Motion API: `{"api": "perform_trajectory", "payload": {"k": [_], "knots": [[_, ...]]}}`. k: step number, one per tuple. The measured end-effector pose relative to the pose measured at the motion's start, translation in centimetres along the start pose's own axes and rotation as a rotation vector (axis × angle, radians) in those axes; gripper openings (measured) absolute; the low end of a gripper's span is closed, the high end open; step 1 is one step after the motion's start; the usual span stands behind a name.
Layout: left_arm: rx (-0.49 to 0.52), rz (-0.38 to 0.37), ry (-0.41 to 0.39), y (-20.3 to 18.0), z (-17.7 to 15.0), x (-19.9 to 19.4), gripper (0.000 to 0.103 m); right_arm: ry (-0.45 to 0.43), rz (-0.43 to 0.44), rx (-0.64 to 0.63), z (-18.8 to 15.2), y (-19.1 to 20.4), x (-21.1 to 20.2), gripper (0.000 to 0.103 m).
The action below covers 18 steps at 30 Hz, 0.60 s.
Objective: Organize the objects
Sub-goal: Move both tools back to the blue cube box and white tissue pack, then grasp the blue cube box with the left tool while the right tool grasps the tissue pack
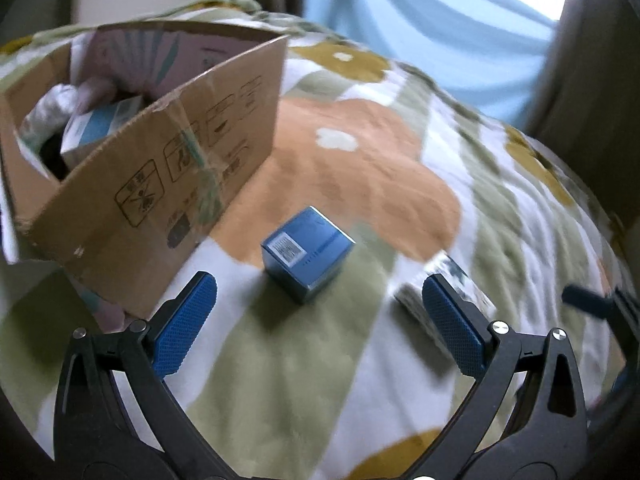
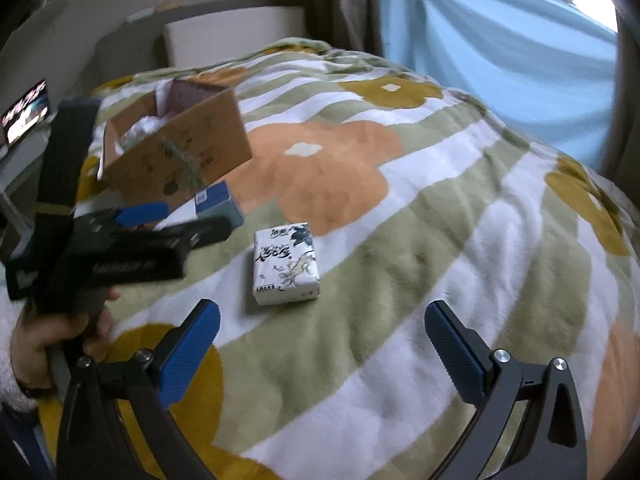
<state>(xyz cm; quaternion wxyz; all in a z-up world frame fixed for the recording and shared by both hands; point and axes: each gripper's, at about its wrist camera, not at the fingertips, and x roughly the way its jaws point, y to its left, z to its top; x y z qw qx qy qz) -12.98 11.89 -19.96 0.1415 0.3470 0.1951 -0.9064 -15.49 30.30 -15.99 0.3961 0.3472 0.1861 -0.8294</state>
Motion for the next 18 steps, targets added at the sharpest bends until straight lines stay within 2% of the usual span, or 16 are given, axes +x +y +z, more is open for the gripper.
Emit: {"api": "perform_trajectory", "payload": {"k": [5,7,8,10,14,17,18], "knots": [[-0.077,0.029,0.028,0.7,0.8,1.9,0.091,0.016,0.020,-0.075,0.3,1.0,2.1,0.102],[-0.102,0.025,0.051,1.0,0.9,2.7,0.079,0.016,0.036,-0.077,0.7,1.2,2.9,0.102],[-0.109,0.026,0.062,1.2,0.9,2.9,0.076,0.015,0.038,-0.077,0.8,1.2,3.2,0.101],[-0.119,0.024,0.071,1.5,1.0,3.3,0.073,0.021,0.036,-0.077,1.1,1.4,4.0,0.096],[-0.140,0.009,0.071,2.0,1.1,3.4,0.065,0.033,0.030,-0.062,1.5,1.8,5.4,0.092],[-0.157,-0.010,0.066,2.3,1.1,3.4,0.056,0.043,0.017,-0.054,1.7,2.2,6.5,0.078],[-0.156,-0.016,0.066,2.3,1.1,3.4,0.052,0.051,0.011,-0.057,1.7,2.4,6.9,0.068]]}}
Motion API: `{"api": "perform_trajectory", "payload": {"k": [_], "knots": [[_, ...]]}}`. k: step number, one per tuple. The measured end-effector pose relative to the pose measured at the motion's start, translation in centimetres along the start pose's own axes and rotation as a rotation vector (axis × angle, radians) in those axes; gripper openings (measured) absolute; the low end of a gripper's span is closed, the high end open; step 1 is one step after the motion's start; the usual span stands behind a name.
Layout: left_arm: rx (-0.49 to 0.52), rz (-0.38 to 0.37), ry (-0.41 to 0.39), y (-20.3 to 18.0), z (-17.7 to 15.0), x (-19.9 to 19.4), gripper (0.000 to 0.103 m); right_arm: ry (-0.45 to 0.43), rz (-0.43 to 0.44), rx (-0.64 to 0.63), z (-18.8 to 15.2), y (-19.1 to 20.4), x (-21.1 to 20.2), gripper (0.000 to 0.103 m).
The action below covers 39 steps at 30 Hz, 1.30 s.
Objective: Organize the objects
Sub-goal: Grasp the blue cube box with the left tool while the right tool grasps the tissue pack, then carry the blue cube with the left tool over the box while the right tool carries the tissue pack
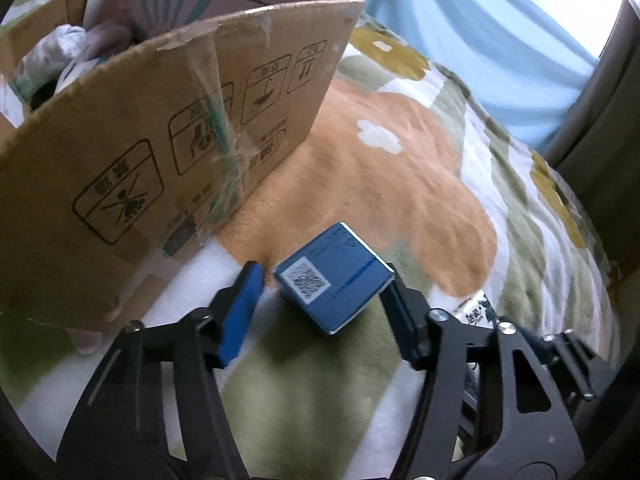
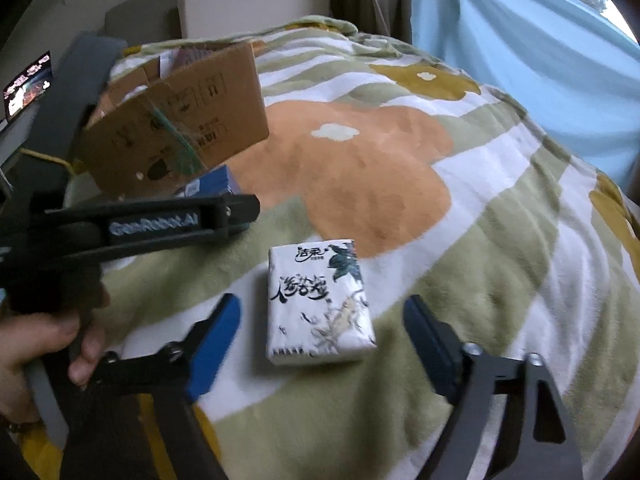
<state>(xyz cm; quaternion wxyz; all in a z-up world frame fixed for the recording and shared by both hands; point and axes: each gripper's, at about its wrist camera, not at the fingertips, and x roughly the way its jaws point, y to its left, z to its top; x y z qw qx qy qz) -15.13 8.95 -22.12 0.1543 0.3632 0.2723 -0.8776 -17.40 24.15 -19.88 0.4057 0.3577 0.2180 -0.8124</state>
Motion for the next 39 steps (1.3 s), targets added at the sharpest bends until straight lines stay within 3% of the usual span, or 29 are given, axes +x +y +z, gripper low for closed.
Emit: {"api": "perform_trajectory", "payload": {"k": [1,5,26,39], "knots": [[0.004,-0.003,0.000,0.0,0.0,0.0,0.048,0.013,-0.009,-0.007,0.0,0.2,0.4,0.060],[0.016,-0.010,-0.003,-0.1,0.1,-0.2,0.046,0.017,-0.040,-0.021,0.0,0.5,0.7,0.045],[-0.013,-0.098,-0.008,0.5,1.0,-3.5,0.045,0.020,-0.091,0.056,1.2,0.6,-2.4,0.044],[0.014,-0.212,-0.015,-0.6,1.1,-7.5,0.045,0.011,-0.129,0.096,1.9,1.3,-6.0,0.044]]}}
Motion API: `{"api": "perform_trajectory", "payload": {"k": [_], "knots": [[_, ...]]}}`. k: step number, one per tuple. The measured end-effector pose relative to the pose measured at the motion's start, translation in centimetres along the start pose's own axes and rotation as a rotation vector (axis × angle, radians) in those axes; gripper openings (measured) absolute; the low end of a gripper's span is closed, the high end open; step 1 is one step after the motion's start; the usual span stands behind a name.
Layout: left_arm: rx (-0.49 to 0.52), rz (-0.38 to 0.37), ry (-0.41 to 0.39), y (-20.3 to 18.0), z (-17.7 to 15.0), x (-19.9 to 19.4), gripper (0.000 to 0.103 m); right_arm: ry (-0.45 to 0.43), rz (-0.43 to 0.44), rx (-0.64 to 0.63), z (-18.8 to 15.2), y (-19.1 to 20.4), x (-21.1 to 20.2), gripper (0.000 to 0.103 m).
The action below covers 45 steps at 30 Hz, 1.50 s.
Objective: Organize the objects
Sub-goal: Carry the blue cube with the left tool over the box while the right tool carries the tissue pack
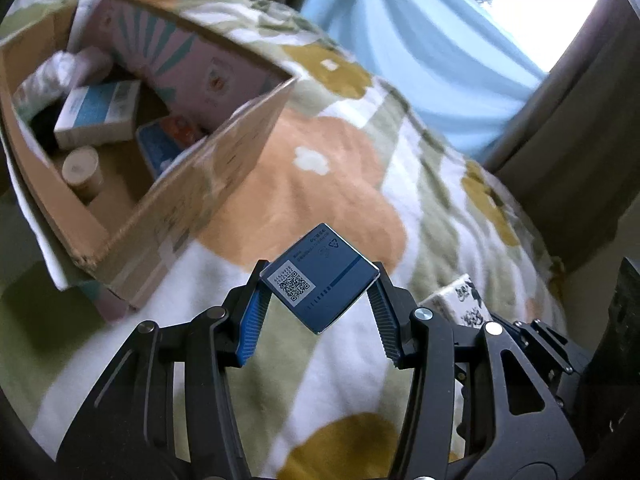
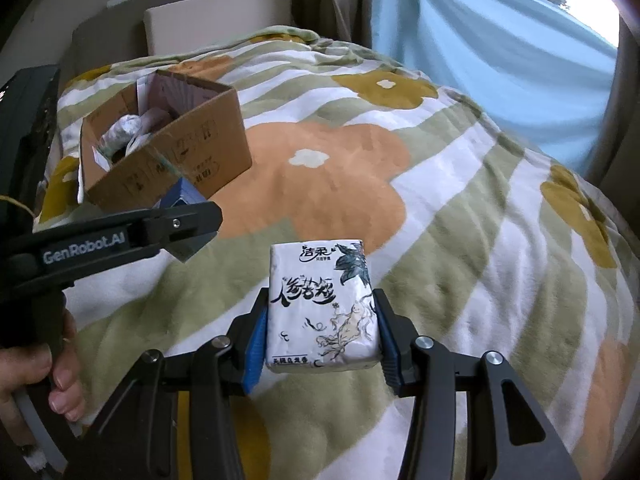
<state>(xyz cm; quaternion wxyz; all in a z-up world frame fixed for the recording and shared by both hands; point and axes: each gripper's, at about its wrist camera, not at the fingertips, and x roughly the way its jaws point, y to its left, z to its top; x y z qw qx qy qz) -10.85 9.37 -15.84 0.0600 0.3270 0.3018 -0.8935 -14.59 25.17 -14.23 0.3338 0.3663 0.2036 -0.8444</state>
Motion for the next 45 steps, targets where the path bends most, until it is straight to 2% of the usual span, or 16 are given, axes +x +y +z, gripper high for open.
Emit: {"api": "perform_trajectory", "payload": {"k": [5,9,14,20,28,34,45], "knots": [[0.031,-0.060,-0.025,-1.1,1.8,-2.7,0.045,-0.017,-0.034,0.019,1.6,0.0,-2.5,0.044],[0.086,-0.098,-0.036,-1.7,4.5,-5.0,0.045,-0.036,-0.056,0.018,3.6,0.6,-4.6,0.044],[0.163,-0.109,-0.060,-1.1,8.4,-7.6,0.045,-0.068,-0.065,0.036,6.7,1.8,-6.3,0.044],[0.248,-0.087,-0.062,1.0,13.6,-9.4,0.045,-0.082,-0.064,0.061,10.8,4.1,-6.9,0.044],[0.386,-0.039,-0.048,4.7,19.3,-11.0,0.045,-0.079,-0.044,0.125,15.7,7.7,-5.7,0.044],[0.452,-0.003,-0.021,8.4,21.9,-11.1,0.045,-0.063,-0.020,0.181,18.3,10.5,-3.9,0.044],[0.476,0.053,0.078,16.8,22.5,-8.0,0.045,0.009,-0.005,0.215,19.3,15.4,1.2,0.044]]}}
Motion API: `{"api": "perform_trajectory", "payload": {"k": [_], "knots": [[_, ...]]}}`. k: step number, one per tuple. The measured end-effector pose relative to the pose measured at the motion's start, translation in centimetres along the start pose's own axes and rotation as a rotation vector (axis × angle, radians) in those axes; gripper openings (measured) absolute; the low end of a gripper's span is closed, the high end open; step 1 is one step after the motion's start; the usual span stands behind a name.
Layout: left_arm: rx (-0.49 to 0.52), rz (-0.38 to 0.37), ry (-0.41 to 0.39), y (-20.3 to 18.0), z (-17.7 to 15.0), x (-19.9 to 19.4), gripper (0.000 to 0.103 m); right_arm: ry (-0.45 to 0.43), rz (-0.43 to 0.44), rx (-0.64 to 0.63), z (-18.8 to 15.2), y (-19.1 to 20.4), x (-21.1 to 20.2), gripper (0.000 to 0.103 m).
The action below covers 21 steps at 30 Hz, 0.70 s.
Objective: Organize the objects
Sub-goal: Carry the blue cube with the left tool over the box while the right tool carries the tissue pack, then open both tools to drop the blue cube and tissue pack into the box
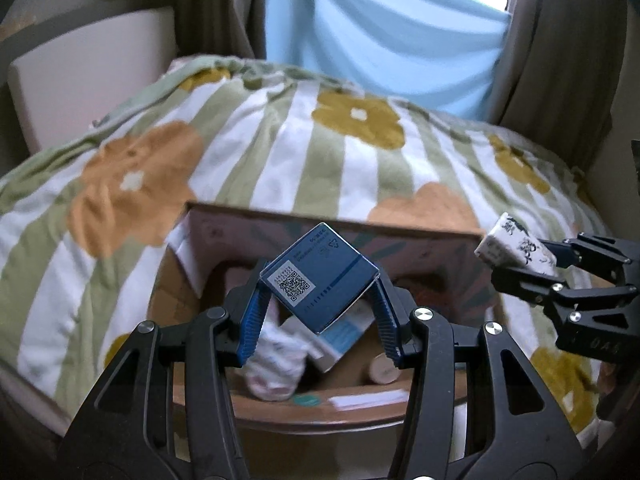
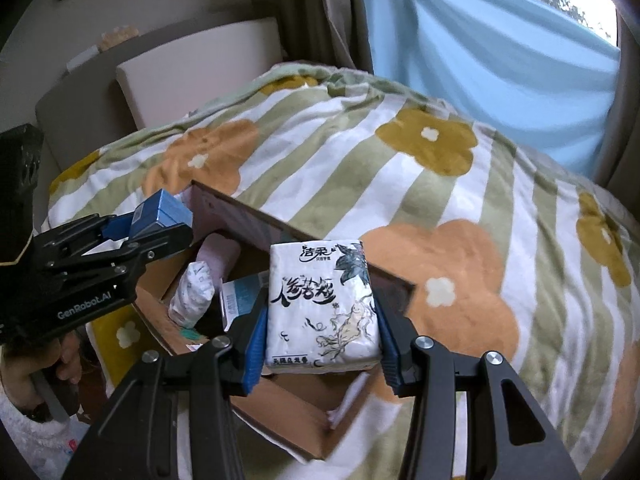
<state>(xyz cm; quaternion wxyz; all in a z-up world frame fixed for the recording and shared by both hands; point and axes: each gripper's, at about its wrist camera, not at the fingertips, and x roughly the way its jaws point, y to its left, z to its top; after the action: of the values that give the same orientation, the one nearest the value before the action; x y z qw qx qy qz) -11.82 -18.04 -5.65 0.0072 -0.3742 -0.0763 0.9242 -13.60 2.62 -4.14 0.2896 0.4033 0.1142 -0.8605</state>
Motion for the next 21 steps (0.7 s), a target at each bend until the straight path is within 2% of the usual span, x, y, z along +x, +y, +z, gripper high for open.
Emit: {"api": "perform_trajectory", "payload": {"k": [11,19,21], "knots": [[0.005,-0.009,0.087,3.1,-2.7,3.4,0.045,0.068,0.007,0.019,-1.7,2.5,4.0,0.044],[0.054,0.005,0.108,3.0,-2.3,4.2,0.046,0.081,0.009,0.044,-1.4,2.8,5.1,0.044],[0.069,0.020,0.109,2.9,-2.0,4.2,0.049,0.086,0.019,0.053,-1.2,2.8,5.4,0.044]]}}
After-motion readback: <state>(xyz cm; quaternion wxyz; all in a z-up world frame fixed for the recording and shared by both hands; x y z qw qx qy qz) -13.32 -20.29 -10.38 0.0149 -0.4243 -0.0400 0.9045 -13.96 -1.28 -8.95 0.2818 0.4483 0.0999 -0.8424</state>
